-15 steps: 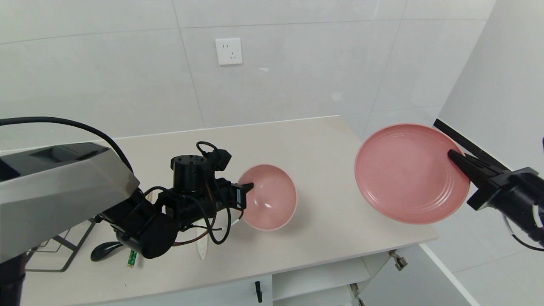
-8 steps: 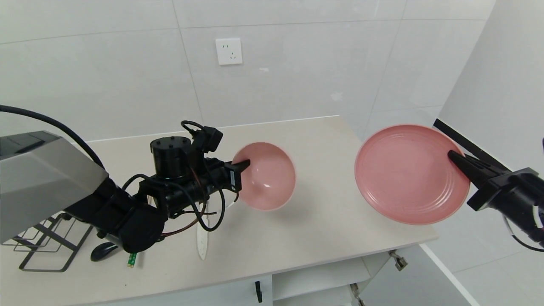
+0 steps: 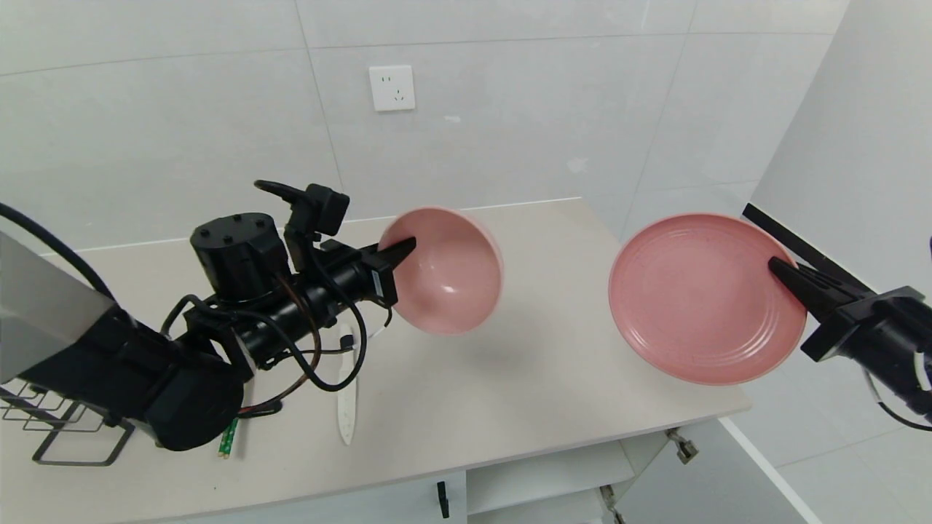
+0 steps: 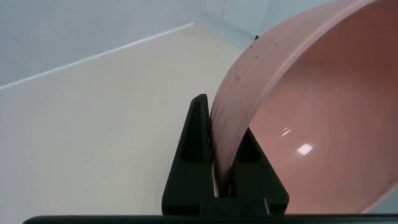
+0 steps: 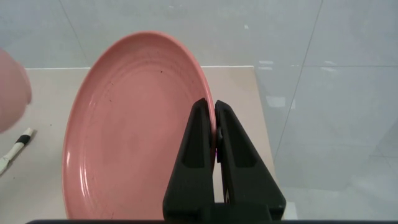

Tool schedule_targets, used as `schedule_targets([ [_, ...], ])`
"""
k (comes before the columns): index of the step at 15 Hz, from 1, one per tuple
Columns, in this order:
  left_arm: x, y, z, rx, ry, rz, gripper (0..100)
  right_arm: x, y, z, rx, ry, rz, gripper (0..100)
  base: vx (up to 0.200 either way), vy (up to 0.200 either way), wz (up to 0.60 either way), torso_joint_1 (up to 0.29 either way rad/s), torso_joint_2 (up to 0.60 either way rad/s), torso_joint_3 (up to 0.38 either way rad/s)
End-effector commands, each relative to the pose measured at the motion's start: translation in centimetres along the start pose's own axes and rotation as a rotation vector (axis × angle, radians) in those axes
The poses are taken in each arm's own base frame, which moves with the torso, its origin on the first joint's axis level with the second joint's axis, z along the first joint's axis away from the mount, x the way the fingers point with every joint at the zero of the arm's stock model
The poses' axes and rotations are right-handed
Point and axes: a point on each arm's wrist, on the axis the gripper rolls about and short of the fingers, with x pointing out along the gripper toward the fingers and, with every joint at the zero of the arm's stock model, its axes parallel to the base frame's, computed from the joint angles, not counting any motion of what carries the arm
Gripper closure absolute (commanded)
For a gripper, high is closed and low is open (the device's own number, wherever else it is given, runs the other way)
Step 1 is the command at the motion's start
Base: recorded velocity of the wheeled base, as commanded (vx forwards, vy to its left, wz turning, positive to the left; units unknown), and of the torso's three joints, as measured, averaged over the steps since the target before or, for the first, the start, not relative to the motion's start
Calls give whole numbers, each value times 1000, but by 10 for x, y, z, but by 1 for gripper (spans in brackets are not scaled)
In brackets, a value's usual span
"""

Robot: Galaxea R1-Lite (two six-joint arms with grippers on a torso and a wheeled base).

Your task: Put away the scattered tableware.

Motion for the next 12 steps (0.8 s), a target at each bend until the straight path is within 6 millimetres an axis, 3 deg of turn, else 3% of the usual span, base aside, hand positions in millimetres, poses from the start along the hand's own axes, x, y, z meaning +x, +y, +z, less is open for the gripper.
schedule_targets([
  [1, -25, -10, 41, 9, -116, -11, 100, 0, 0, 0, 0, -2, 0, 100, 0, 0, 0, 0, 0, 0],
  [6, -50, -11, 52, -16, -142, 3, 100, -1, 2, 3, -3, -12, 10, 100, 0, 0, 0, 0, 0, 0],
  [10, -58, -13, 48, -115, -110, 7, 100, -2, 3, 9, -9, -42, 14, 100, 0, 0, 0, 0, 0, 0],
  [12, -76, -17, 36, -137, -54, -30, 100, 2, 3, 13, -35, -66, 21, 100, 0, 0, 0, 0, 0, 0],
])
